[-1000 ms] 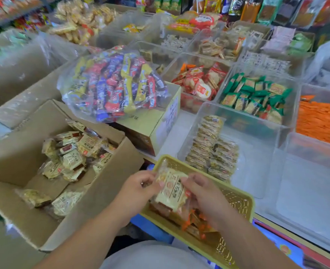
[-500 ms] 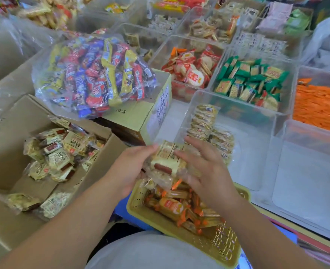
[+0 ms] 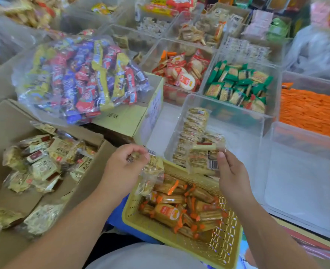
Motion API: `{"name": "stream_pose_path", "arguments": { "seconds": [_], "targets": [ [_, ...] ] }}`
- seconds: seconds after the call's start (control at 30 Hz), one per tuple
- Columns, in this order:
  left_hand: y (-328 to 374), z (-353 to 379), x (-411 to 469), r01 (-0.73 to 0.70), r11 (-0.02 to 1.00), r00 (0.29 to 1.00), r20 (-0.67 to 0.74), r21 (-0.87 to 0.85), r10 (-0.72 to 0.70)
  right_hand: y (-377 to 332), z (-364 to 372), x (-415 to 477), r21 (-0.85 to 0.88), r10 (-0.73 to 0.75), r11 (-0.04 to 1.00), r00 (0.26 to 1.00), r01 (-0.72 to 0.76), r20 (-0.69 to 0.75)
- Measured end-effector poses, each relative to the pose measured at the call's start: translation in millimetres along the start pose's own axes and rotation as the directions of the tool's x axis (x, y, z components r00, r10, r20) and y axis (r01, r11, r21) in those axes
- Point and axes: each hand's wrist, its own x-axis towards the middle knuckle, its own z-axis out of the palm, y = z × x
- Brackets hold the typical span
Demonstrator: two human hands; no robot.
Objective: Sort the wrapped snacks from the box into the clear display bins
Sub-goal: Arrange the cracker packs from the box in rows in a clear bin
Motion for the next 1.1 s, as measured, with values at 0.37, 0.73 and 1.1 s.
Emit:
{"name": "stream_pose_path", "arguments": {
  "seconds": [0.37, 0.73, 1.1],
  "targets": [
    [22.7, 95.3, 67.3, -0.212, 0.946, 0.951, 0.273, 0.247, 0.142, 26.8, -76.7, 76.7, -0.09, 0.087, 0.99, 0.97, -0.11, -0.228],
    [-7.1, 97.5, 89.3, -0.077, 0.973, 0.966, 0.26, 0.216, 0.019, 42.2, -45.3, 207.9, -0.664, -0.085, 0.725, 0.98, 0.183, 0.177],
    [-4.4, 99.2, 86.6, -0.054, 0.984, 0.975, 0.223, 0.172, 0.015, 65.8, -4.2, 231.9, -0.756, 0.267, 0.619, 0.848, 0.214, 0.459]
  ]
}}
